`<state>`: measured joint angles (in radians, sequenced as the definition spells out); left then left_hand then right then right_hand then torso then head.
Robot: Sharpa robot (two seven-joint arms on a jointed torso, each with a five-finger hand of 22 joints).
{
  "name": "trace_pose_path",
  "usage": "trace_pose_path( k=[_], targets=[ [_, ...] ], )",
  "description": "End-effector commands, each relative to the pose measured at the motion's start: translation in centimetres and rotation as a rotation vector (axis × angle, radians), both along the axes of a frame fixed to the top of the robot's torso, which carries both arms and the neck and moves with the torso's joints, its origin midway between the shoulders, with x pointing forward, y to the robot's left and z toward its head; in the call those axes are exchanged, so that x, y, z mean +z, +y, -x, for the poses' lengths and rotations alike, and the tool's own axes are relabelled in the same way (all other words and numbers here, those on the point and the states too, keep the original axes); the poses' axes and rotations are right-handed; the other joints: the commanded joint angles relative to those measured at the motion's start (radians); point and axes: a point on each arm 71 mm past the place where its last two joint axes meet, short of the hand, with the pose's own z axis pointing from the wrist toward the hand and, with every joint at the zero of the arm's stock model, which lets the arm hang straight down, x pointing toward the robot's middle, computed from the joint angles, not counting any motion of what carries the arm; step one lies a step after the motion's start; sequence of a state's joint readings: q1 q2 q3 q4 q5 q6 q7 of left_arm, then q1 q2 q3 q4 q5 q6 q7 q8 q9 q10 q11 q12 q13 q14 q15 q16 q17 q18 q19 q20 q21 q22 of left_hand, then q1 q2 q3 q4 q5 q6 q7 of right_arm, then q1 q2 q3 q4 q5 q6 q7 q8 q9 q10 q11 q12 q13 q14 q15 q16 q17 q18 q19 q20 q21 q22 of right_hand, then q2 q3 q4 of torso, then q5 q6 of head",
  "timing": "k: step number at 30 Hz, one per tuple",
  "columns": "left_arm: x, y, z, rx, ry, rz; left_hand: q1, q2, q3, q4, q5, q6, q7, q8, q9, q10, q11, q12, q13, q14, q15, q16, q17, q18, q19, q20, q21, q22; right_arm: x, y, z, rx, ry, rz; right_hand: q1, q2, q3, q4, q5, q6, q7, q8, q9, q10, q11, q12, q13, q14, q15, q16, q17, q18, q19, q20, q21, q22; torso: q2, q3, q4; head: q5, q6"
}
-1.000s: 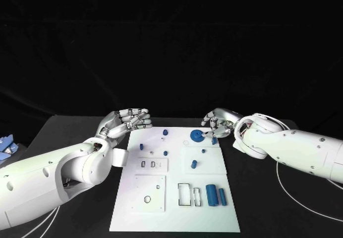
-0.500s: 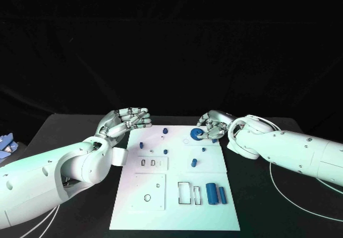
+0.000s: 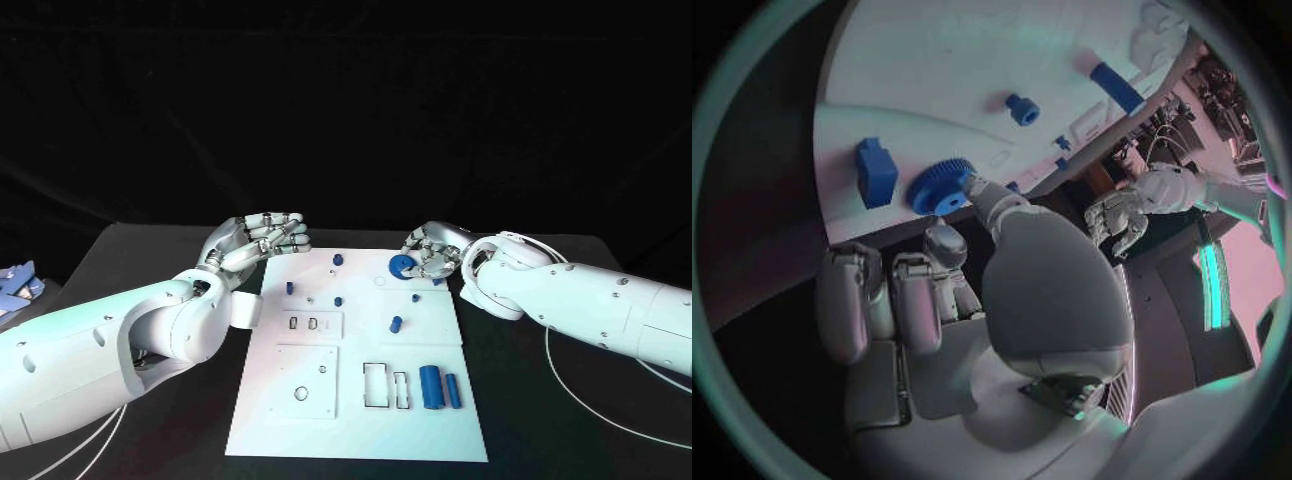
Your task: Assemble the parts on the task board
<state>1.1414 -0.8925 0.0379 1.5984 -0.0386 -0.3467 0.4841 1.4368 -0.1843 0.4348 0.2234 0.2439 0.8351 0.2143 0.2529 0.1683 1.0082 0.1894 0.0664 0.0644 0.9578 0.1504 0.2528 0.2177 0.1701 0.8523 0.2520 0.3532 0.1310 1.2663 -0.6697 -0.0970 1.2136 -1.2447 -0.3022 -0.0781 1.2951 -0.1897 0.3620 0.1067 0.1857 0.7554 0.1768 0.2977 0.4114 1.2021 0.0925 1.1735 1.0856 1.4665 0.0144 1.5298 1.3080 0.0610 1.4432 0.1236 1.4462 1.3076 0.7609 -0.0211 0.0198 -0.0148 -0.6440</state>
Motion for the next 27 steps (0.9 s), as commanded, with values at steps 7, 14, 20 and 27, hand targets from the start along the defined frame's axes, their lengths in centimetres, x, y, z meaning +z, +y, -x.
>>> trace_pose_path(
  k=[7, 14, 20, 27],
  targets=[
    [0.1, -0.24, 0.01, -0.018, -0.004, 0.011, -0.01, 0.004, 0.008, -0.003, -0.004, 0.001, 0.034, -0.003, -0.001, -0.002, 0.004, -0.003, 0.0, -0.01, 0.0, -0.008, 0.001, 0.011, -0.009, 0.002, -0.005, -0.002, -0.38, 0.0, -0.08, 0.003, 0.021, 0.021, 0.012, 0.003, 0.011, 0.001, 0.008, 0.008, 0.0, 0.006, 0.002, 0.005, -0.002, 0.003, 0.003, 0.076, 0.003, 0.003, 0.131, -0.016, 0.006, 0.001, 0.002, 0.097, 0.001, 0.0017, -0.0019, 0.004, -0.003],
    [0.09, -0.29, -0.01, -0.018, -0.004, 0.011, -0.01, 0.004, 0.008, -0.003, -0.004, 0.001, 0.034, -0.003, -0.001, -0.002, 0.004, -0.003, 0.0, -0.01, 0.0, -0.008, 0.001, 0.011, -0.009, 0.002, -0.005, -0.002, -0.43, 0.26, -0.15, 0.01, 0.018, 0.028, 0.015, 0.011, 0.022, 0.003, 0.011, 0.018, -0.001, 0.011, 0.004, 0.013, -0.003, 0.014, 0.015, 0.076, 0.002, 0.004, 0.133, -0.017, 0.007, 0.0, 0.003, 0.1, 0.001, 0.0021, -0.0004, 0.002, -0.012],
    [0.07, -0.22, -0.04, -0.016, -0.003, 0.01, -0.01, 0.004, 0.008, -0.003, -0.004, 0.001, 0.034, -0.003, -0.001, -0.002, 0.004, -0.003, 0.0, -0.01, 0.0, -0.008, 0.001, 0.011, -0.009, 0.002, -0.005, -0.002, -0.36, 0.41, -0.25, 0.013, -0.001, 0.032, 0.018, 0.027, 0.053, 0.007, -0.009, 0.042, -0.004, 0.013, 0.002, 0.032, -0.006, 0.036, 0.04, 0.076, 0.0, 0.004, 0.134, -0.016, 0.006, -0.001, 0.002, 0.101, 0.001, 0.0015, -0.0017, 0.004, -0.014],
    [0.05, -0.2, -0.06, -0.016, -0.003, 0.009, -0.009, 0.005, 0.011, -0.005, -0.004, 0.002, 0.033, -0.003, -0.001, -0.001, 0.004, -0.002, 0.0, -0.01, 0.0, -0.009, 0.002, 0.011, -0.009, 0.002, -0.006, -0.003, -0.13, 0.52, -0.25, 0.017, -0.043, 0.044, 0.018, 0.033, 0.104, 0.004, -0.013, 0.101, -0.018, 0.021, 0.001, 0.084, -0.018, 0.092, 0.104, 0.077, -0.01, 0.006, 0.139, -0.018, 0.012, -0.009, 0.008, 0.111, 0.001, 0.0018, -0.0014, 0.004, -0.012]
  ],
)
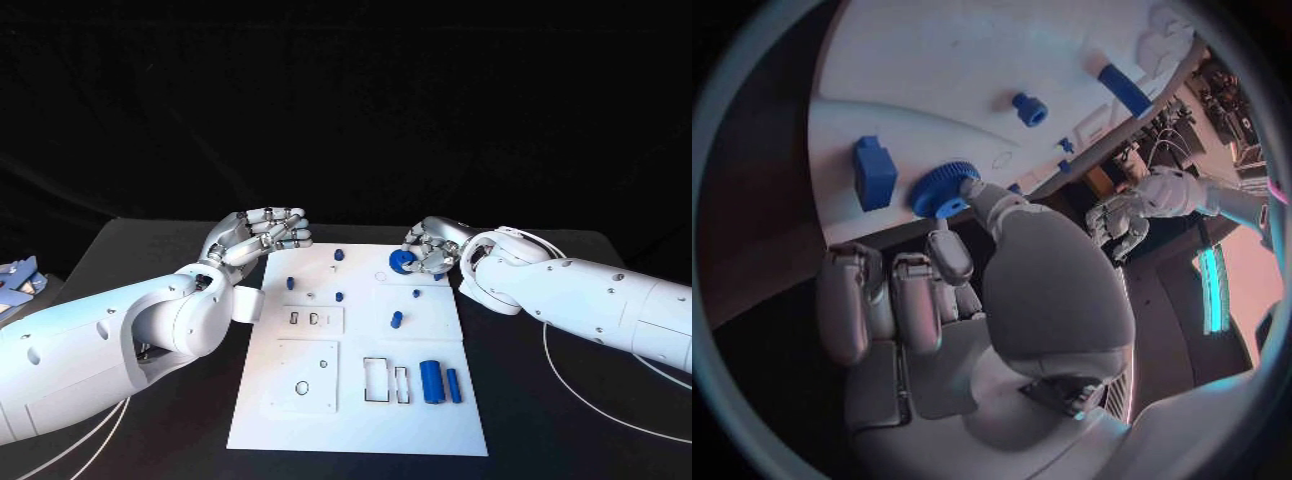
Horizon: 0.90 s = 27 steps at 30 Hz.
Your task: Assemble the parts on the task board
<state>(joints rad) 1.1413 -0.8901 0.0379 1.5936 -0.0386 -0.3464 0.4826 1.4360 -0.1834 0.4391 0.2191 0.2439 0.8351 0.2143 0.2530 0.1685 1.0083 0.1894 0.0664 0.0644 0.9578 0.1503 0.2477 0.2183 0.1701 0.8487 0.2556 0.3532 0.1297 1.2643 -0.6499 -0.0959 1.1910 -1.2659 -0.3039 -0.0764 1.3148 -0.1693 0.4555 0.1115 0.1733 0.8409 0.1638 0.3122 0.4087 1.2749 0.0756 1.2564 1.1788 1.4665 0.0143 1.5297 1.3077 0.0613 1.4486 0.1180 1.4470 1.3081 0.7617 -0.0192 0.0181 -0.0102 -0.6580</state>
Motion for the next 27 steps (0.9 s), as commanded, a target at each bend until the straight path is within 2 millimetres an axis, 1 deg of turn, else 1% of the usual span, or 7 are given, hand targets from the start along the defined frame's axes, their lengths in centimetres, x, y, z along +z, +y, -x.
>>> trace_pose_path(
  k=[1, 5, 6, 9, 14, 20, 27],
  targets=[
    [0.1, -0.2, 0.0, -0.017, -0.004, 0.01, -0.008, 0.005, 0.007, -0.001, -0.004, 0.002, 0.033, -0.003, -0.001, -0.001, 0.004, -0.002, 0.0, -0.01, 0.0, -0.004, 0.001, 0.011, -0.006, -0.001, -0.006, -0.002, 0.0, 0.1, 0.1, 0.012, -0.034, 0.028, -0.001, 0.013, 0.012, -0.001, 0.0, 0.018, -0.006, 0.006, 0.003, 0.012, -0.002, 0.011, 0.012, 0.077, -0.01, 0.006, 0.14, -0.019, 0.007, -0.004, 0.007, 0.111, 0.0, -0.0002, 0.0, -0.001, 0.002],
    [0.1, -0.2, 0.0, -0.016, -0.004, 0.01, -0.008, 0.005, 0.007, -0.001, -0.004, 0.002, 0.033, -0.003, -0.001, -0.001, 0.004, -0.002, 0.0, -0.01, 0.0, -0.004, 0.001, 0.011, -0.006, -0.001, -0.006, -0.002, 0.2, 0.2, 0.1, 0.004, -0.066, 0.027, -0.001, 0.016, 0.028, -0.004, 0.005, 0.03, -0.009, 0.007, 0.003, 0.024, -0.006, 0.022, 0.026, 0.078, -0.014, 0.007, 0.143, -0.02, 0.01, -0.007, 0.011, 0.117, 0.0, -0.0002, 0.0002, -0.004, 0.0],
    [0.1, -0.2, 0.0, -0.016, -0.004, 0.01, -0.008, 0.005, 0.007, -0.001, -0.004, 0.002, 0.033, -0.003, -0.001, -0.001, 0.004, -0.002, 0.0, -0.01, 0.0, -0.004, 0.001, 0.011, -0.006, -0.001, -0.006, -0.002, 0.3, 0.2, 0.2, -0.001, -0.081, 0.022, 0.001, 0.021, 0.038, -0.006, 0.008, 0.035, -0.011, 0.007, 0.003, 0.029, -0.007, 0.027, 0.032, 0.078, -0.015, 0.007, 0.145, -0.021, 0.013, -0.009, 0.013, 0.12, 0.0, -0.0002, 0.0003, -0.005, 0.001],
    [0.1, -0.2, 0.0, -0.016, -0.003, 0.009, -0.008, 0.005, 0.007, -0.001, -0.004, 0.002, 0.033, -0.003, -0.001, -0.001, 0.004, -0.002, 0.0, -0.01, 0.0, -0.004, 0.001, 0.011, -0.006, -0.001, -0.006, -0.002, 0.6, 0.3, 0.3, -0.007, -0.119, 0.006, 0.002, 0.024, 0.052, -0.011, 0.014, 0.041, -0.013, 0.006, 0.003, 0.042, -0.009, 0.04, 0.049, 0.079, -0.017, 0.008, 0.148, -0.023, 0.017, -0.011, 0.017, 0.126, 0.0, 0.0004, 0.0001, -0.004, 0.003],
    [0.1, -0.2, 0.0, -0.015, -0.003, 0.009, -0.008, 0.005, 0.007, -0.001, -0.004, 0.002, 0.033, -0.003, -0.001, -0.001, 0.004, -0.002, 0.0, -0.01, 0.0, -0.004, 0.001, 0.011, -0.006, -0.001, -0.006, -0.002, 1.2, 0.8, 0.8, 0.004, -0.182, -0.018, -0.005, 0.02, 0.059, -0.012, 0.015, 0.048, -0.014, 0.006, 0.004, 0.058, -0.01, 0.057, 0.069, 0.081, -0.018, 0.01, 0.154, -0.025, 0.024, -0.013, 0.025, 0.136, 0.0, 0.0002, 0.0008, -0.007, 0.007],
    [0.0, -0.1, -0.1, -0.012, -0.003, 0.008, -0.009, 0.004, 0.008, -0.003, -0.005, 0.002, 0.033, -0.003, -0.001, -0.001, 0.004, -0.002, 0.0, -0.01, 0.0, -0.005, 0.002, 0.011, -0.006, -0.001, -0.006, -0.002, 2.0, 2.7, 2.1, 0.054, -0.251, -0.026, -0.012, 0.013, 0.061, -0.013, 0.013, 0.05, -0.015, 0.004, 0.004, 0.062, -0.011, 0.061, 0.073, 0.082, -0.019, 0.012, 0.159, -0.027, 0.029, -0.013, 0.029, 0.142, 0.0, 0.0009, -0.0002, -0.005, 0.008],
    [0.0, -0.1, -0.1, -0.012, -0.004, 0.008, -0.009, 0.004, 0.008, -0.003, -0.005, 0.002, 0.033, -0.003, -0.001, -0.001, 0.004, -0.002, 0.0, -0.01, 0.0, -0.005, 0.002, 0.011, -0.006, -0.001, -0.006, -0.002, 2.4, 5.5, 3.2, 0.119, -0.275, -0.026, -0.016, 0.008, 0.062, -0.013, 0.012, 0.05, -0.015, 0.003, 0.004, 0.062, -0.011, 0.061, 0.074, 0.082, -0.019, 0.012, 0.159, -0.027, 0.029, -0.014, 0.03, 0.143, 0.001, -0.0004, -0.0002, -0.005, 0.012]
  ],
)
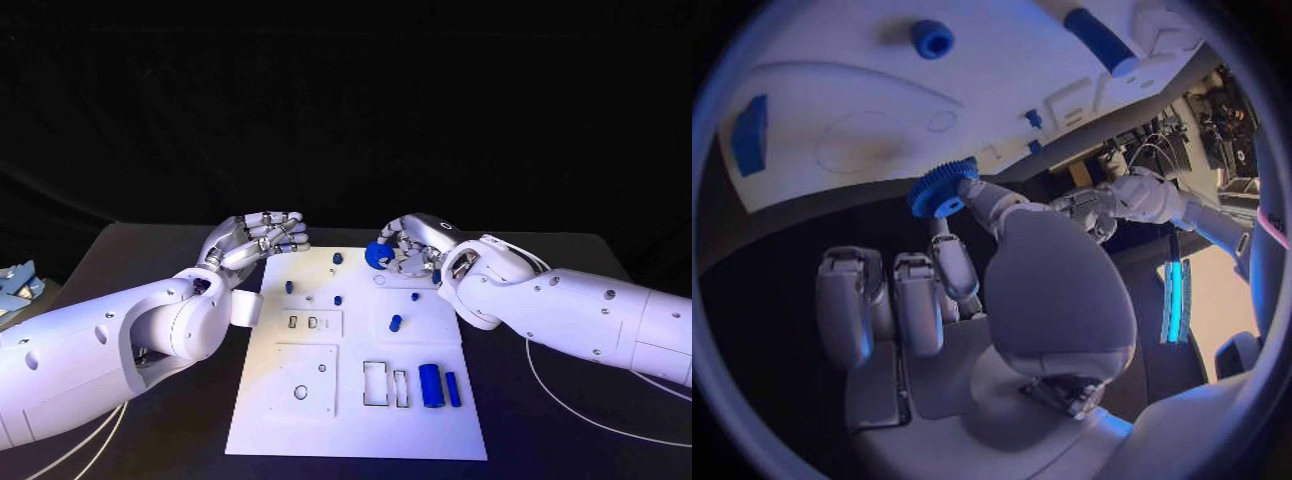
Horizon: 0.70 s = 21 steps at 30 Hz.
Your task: Assemble the parts on the task board
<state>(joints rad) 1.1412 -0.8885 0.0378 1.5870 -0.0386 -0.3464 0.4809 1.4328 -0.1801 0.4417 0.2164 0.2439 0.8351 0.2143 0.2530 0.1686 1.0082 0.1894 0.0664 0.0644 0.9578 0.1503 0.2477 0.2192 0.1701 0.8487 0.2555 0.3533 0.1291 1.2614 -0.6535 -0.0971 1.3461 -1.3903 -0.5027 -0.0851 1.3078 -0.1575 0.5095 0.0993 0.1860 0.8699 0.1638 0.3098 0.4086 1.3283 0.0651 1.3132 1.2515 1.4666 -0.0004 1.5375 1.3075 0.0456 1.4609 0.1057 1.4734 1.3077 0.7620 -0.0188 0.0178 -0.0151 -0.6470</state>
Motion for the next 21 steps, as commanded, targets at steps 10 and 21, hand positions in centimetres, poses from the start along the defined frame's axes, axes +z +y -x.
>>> trace_pose_path(
  k=[10, 21],
  targets=[
    [0.1, -0.3, 0.0, -0.017, -0.006, 0.011, -0.006, 0.001, 0.005, 0.0, -0.005, 0.002, 0.033, -0.003, -0.001, -0.001, 0.004, -0.002, 0.0, -0.01, 0.0, -0.005, 0.001, 0.012, -0.006, -0.001, -0.006, -0.002, 0.0, 4.7, 0.7, 0.061, -0.062, 0.051, -0.013, -0.005, 0.009, 0.0, -0.004, 0.021, -0.015, 0.004, 0.003, 0.009, 0.0, 0.005, 0.002, 0.082, -0.004, 0.004, 0.159, -0.011, 0.017, -0.001, 0.003, 0.143, 0.002, -0.0013, 0.0024, -0.002, 0.006],
    [0.1, -0.5, 0.0, -0.02, -0.006, 0.012, -0.008, 0.0, 0.006, -0.001, -0.005, 0.002, 0.033, -0.004, -0.001, -0.002, 0.004, -0.002, 0.001, -0.011, 0.0, -0.007, 0.001, 0.012, -0.006, 0.0, -0.006, -0.002, -1.4, 7.0, 0.7, 0.078, -0.038, 0.077, -0.014, -0.005, 0.01, 0.0, -0.003, 0.021, -0.015, 0.003, 0.003, 0.009, 0.0, 0.005, 0.002, 0.081, -0.004, 0.003, 0.157, -0.011, 0.016, -0.001, 0.002, 0.142, 0.002, -0.0008, 0.0013, 0.008, 0.001]
  ],
)
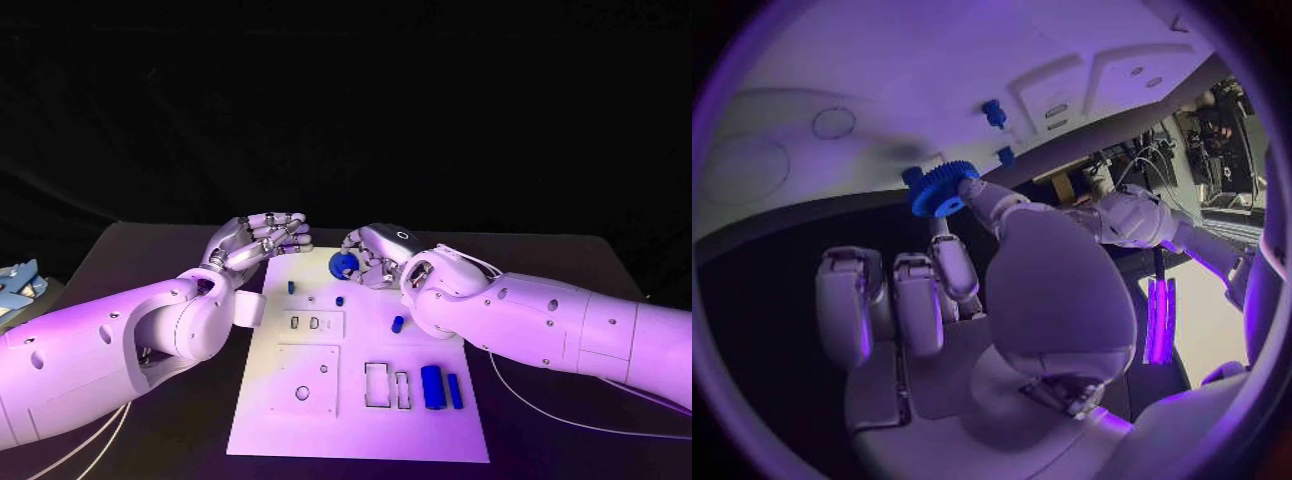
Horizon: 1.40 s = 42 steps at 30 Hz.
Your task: Assemble the parts on the task board
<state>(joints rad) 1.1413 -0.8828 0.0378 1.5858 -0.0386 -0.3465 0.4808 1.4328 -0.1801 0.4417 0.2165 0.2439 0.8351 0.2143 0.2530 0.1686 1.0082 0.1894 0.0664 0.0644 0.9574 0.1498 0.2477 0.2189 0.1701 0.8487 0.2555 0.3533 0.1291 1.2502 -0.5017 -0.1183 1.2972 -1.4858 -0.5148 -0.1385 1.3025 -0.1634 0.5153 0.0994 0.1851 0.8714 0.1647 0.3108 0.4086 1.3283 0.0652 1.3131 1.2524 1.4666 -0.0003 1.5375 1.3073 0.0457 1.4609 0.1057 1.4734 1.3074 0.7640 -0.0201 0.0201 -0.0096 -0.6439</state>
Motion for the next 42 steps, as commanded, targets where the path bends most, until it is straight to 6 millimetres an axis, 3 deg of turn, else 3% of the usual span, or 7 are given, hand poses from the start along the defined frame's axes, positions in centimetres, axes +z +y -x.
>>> trace_pose_path(
  k=[1, 22, 35, 42],
  targets=[
    [0.1, -0.3, 0.0, -0.015, -0.006, 0.01, -0.008, 0.0, 0.006, -0.001, -0.005, 0.002, 0.033, -0.004, -0.001, -0.002, 0.004, -0.002, 0.001, -0.01, 0.0, -0.007, 0.002, 0.012, -0.006, 0.0, -0.006, -0.002, -0.5, 0.5, 0.1, -0.003, 0.0, 0.032, -0.011, 0.0, 0.005, 0.001, -0.002, 0.019, -0.015, 0.001, 0.003, 0.01, 0.0, 0.006, 0.002, 0.082, -0.004, 0.004, 0.159, -0.011, 0.017, -0.001, 0.003, 0.144, 0.0, 0.0003, -0.0007, 0.002, -0.002],
    [0.1, -0.6, 0.0, -0.025, -0.004, 0.013, -0.008, 0.0, 0.007, -0.002, -0.005, 0.002, 0.033, -0.004, -0.002, -0.002, 0.004, -0.002, 0.001, -0.011, 0.001, -0.007, 0.002, 0.012, -0.006, 0.0, -0.007, -0.003, -1.6, 2.0, -0.4, -0.02, -0.001, 0.064, -0.022, -0.006, 0.006, 0.004, -0.004, 0.015, -0.013, -0.005, 0.002, 0.005, 0.002, 0.001, -0.002, 0.081, -0.003, 0.003, 0.156, -0.01, 0.013, -0.001, -0.001, 0.139, 0.001, 0.0018, -0.0002, 0.004, -0.007],
    [0.1, -0.7, 0.0, -0.026, -0.002, 0.012, -0.008, 0.0, 0.007, -0.002, -0.005, 0.002, 0.033, -0.004, -0.002, -0.002, 0.004, -0.002, 0.001, -0.011, 0.001, -0.007, 0.002, 0.012, -0.006, 0.0, -0.007, -0.003, -1.7, 2.4, -0.7, -0.035, -0.006, 0.059, -0.038, -0.015, 0.011, 0.006, -0.017, -0.008, -0.004, -0.026, -0.004, -0.013, 0.01, -0.015, -0.018, 0.079, 0.003, 0.001, 0.149, -0.008, 0.006, 0.003, -0.008, 0.132, 0.0, 0.0015, -0.0011, 0.007, -0.01],
    [0.1, -0.6, 0.0, -0.025, -0.001, 0.012, -0.008, 0.0, 0.007, -0.002, -0.005, 0.002, 0.033, -0.004, -0.002, -0.002, 0.004, -0.002, 0.001, -0.011, 0.001, -0.007, 0.002, 0.012, -0.006, 0.0, -0.007, -0.003, -1.9, 2.4, -0.8, -0.032, 0.009, 0.066, -0.062, -0.036, -0.003, 0.014, -0.022, -0.046, 0.008, -0.056, -0.012, -0.03, 0.021, -0.028, -0.03, 0.078, 0.013, -0.001, 0.145, -0.006, 0.0, 0.012, -0.016, 0.126, 0.0, 0.0018, -0.0027, 0.008, -0.011]
  ],
)
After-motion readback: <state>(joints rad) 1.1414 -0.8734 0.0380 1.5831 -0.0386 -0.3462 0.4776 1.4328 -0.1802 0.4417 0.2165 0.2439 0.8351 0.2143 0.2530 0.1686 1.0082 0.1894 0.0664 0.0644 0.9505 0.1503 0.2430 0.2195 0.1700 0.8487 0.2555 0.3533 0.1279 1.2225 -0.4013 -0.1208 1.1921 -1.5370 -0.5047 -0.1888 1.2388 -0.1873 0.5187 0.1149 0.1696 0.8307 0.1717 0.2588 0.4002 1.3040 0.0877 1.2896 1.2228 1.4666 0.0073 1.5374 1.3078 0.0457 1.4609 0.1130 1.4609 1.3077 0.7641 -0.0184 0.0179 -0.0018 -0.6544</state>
